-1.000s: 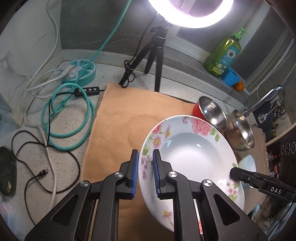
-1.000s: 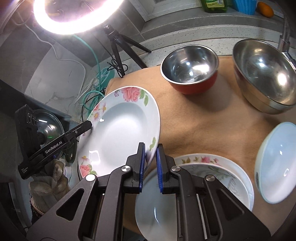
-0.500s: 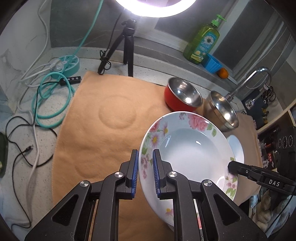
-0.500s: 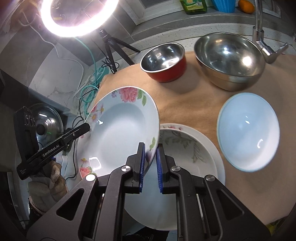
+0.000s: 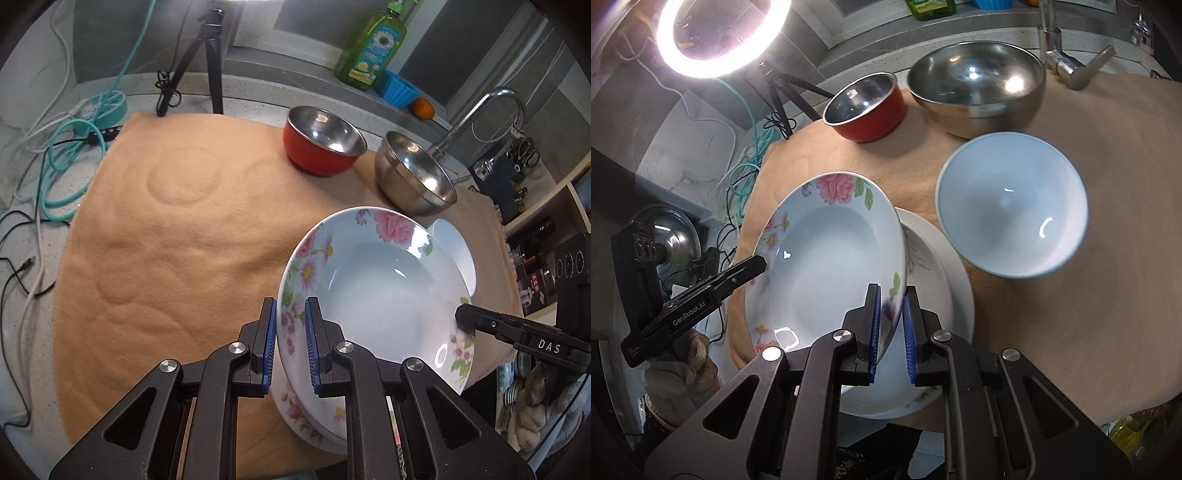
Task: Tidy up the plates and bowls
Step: 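Lower the pink-rose plate onto the stacked plates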
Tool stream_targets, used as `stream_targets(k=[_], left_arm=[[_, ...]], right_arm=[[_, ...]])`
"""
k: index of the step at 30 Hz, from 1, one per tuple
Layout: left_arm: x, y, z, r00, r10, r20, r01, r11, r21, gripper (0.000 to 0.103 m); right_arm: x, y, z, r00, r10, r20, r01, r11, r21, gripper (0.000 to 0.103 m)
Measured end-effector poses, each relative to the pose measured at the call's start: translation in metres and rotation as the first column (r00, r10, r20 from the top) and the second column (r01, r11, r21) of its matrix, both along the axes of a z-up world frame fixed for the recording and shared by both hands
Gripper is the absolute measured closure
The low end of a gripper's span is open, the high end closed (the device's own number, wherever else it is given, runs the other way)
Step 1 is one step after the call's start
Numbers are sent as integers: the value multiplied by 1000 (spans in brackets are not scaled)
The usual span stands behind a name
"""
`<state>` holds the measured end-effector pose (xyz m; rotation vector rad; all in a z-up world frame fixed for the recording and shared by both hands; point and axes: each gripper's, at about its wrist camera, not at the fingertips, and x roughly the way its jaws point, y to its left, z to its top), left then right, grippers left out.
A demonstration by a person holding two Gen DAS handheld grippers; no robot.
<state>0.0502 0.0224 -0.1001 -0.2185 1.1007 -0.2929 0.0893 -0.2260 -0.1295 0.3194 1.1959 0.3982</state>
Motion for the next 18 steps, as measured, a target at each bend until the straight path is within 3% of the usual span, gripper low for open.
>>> stream_targets(k=[18], left_arm=[[-12,-18,-9,999,-36,-7,36,998,48,90]], right_arm=[[-13,-7,-23,999,-6,-44,5,999,-35,91]])
